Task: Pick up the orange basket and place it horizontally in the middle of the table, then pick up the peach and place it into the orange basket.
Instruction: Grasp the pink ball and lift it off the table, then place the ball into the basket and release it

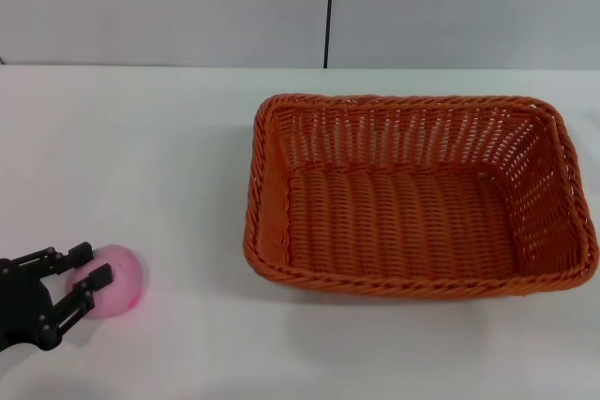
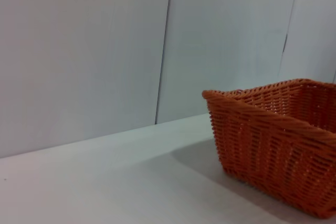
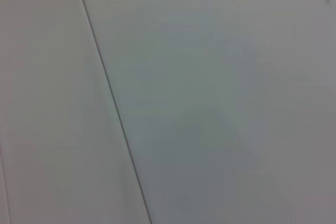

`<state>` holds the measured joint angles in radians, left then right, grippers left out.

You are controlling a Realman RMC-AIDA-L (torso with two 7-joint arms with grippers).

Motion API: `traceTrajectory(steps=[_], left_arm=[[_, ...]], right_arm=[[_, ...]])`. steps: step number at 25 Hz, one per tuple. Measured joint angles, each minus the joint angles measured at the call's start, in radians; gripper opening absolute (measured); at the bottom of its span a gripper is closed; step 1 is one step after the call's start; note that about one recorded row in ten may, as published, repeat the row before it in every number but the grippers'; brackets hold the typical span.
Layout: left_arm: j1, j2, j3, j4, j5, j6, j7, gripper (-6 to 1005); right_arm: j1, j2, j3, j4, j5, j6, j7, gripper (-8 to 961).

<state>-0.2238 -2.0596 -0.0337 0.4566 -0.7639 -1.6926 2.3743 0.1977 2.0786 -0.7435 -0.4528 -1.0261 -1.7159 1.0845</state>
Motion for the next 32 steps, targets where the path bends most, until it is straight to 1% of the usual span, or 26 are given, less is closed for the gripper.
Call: traceTrajectory(steps=[5,10,11,13,15,16,17,19,20,21,22,25,26,27,29,30,31,32], left_arm=[[0.002,-0.001,0.000,-0.001,-0.002,0.002,0.025,293],[-0.001,0.001,-0.008,0.000,-0.007,-0.027,0.019,199],[-0.010,0.001,-0.011,0.004,-0.013,-0.056,0.008,180],[-0.017,0.001,-0.011,0.005,-0.018,-0.067,-0.001,143],[-0.039,0.001,-0.011,0.008,-0.036,-0.100,-0.030,105],[-0.065,0.001,-0.010,0.008,-0.049,-0.128,-0.047,92],[-0.065,0.001,-0.010,0.008,-0.049,-0.128,-0.047,79],[-0.103,-0.003,-0.006,0.008,-0.052,-0.153,-0.058,54],[-0.118,-0.004,-0.004,0.007,-0.052,-0.159,-0.063,52],[-0.159,-0.007,-0.002,-0.005,-0.051,-0.166,-0.077,49],[-0.159,-0.007,-0.002,-0.005,-0.051,-0.166,-0.077,47],[-0.224,-0.009,-0.005,-0.053,-0.052,-0.169,-0.095,42],[-0.224,-0.009,-0.005,-0.053,-0.052,-0.169,-0.095,43],[-0.254,-0.010,-0.007,-0.081,-0.052,-0.169,-0.107,43],[-0.254,-0.010,-0.007,-0.081,-0.052,-0.169,-0.107,44],[-0.281,-0.010,-0.007,-0.108,-0.054,-0.169,-0.120,44],[-0.281,-0.010,-0.007,-0.108,-0.054,-0.169,-0.120,45],[-0.344,-0.011,-0.003,-0.197,-0.056,-0.145,-0.121,45]], right_arm=[[0.006,0.000,0.000,0.010,0.000,0.005,0.000,545],[0.010,0.000,0.000,0.012,0.000,0.008,0.000,545],[0.010,0.000,0.001,0.015,0.000,0.005,0.000,545],[0.011,0.000,0.004,0.019,0.000,0.003,0.000,545],[0.013,0.000,0.016,0.036,0.000,-0.001,0.000,544],[0.015,0.000,0.034,0.055,0.000,-0.007,0.000,544],[0.015,0.000,0.034,0.055,0.000,-0.007,0.000,544],[0.014,0.000,0.053,0.071,0.000,-0.014,0.000,544],[0.012,0.000,0.061,0.078,0.000,-0.017,0.000,544],[0.008,0.000,0.078,0.091,0.000,-0.023,0.000,544],[0.008,0.000,0.078,0.091,0.000,-0.023,0.000,544],[0.003,-0.002,0.104,0.114,0.000,-0.024,0.000,545],[0.000,-0.003,0.113,0.124,0.000,-0.024,0.000,545],[0.000,-0.003,0.113,0.124,0.000,-0.024,0.000,545],[-0.004,-0.003,0.118,0.129,0.000,-0.024,0.000,545],[-0.006,-0.003,0.119,0.130,0.000,-0.025,0.000,545],[-0.008,-0.002,0.119,0.134,0.000,-0.028,0.000,545],[-0.008,-0.002,0.119,0.134,0.000,-0.028,0.000,545]])
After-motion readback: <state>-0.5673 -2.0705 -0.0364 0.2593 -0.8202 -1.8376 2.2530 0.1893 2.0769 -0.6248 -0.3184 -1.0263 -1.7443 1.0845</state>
